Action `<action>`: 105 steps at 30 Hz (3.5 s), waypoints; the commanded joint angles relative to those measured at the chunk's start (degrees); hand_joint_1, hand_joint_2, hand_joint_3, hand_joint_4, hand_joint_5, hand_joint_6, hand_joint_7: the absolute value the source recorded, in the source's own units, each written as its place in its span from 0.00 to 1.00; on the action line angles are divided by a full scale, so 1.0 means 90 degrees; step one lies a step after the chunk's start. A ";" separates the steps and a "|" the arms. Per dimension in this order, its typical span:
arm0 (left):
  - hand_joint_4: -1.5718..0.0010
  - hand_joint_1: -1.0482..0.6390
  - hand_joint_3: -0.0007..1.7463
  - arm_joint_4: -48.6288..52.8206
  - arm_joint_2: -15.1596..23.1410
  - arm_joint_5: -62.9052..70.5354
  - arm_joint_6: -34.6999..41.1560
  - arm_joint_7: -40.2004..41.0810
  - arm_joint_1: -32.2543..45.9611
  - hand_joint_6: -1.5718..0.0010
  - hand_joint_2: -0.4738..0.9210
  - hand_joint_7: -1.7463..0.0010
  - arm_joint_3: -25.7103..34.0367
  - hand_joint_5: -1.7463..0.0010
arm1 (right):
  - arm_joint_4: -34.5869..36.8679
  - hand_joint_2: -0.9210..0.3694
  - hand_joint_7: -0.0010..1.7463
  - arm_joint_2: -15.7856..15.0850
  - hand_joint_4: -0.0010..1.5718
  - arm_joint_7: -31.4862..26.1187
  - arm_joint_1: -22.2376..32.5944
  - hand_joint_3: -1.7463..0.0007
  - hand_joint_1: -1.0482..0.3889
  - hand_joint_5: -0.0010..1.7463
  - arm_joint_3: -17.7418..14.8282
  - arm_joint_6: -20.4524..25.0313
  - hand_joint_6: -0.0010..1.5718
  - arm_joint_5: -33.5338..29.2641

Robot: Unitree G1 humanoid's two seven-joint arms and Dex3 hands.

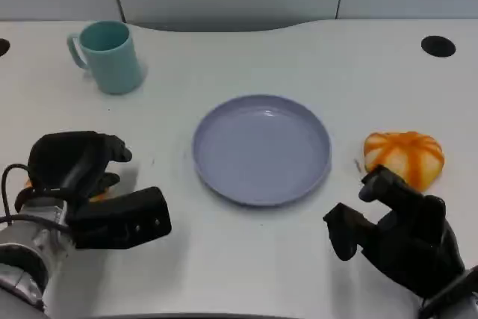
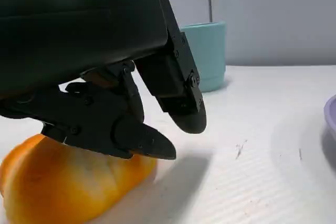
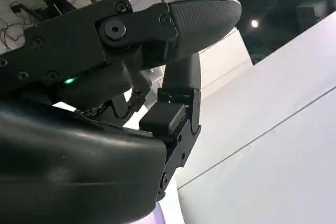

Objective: Grasp the bread from the table and place it into the plate.

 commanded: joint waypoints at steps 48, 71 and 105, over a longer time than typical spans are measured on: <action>0.98 0.00 0.14 -0.2710 0.2053 -0.0486 0.0833 -0.2946 0.1532 0.99 1.00 1.00 0.0555 1.00 | 0.0685 0.00 0.56 -0.0120 0.51 0.0378 -0.0480 0.86 0.20 0.87 -0.0176 -0.0206 0.48 0.0029; 0.59 0.48 0.06 -0.0220 0.0549 -0.0489 0.0728 -0.1081 0.0589 0.61 1.00 0.97 0.0299 0.96 | 0.0860 0.00 0.53 -0.0282 0.52 0.0666 -0.0549 0.86 0.21 0.83 -0.0279 -0.0053 0.49 0.0109; 0.95 0.16 0.01 -0.0746 0.0617 0.0313 0.0920 -0.1321 -0.0146 0.86 1.00 1.00 -0.0577 0.99 | 0.0579 0.00 0.62 -0.0261 0.53 0.0174 -0.0517 0.87 0.20 0.90 -0.0122 0.0075 0.49 0.0010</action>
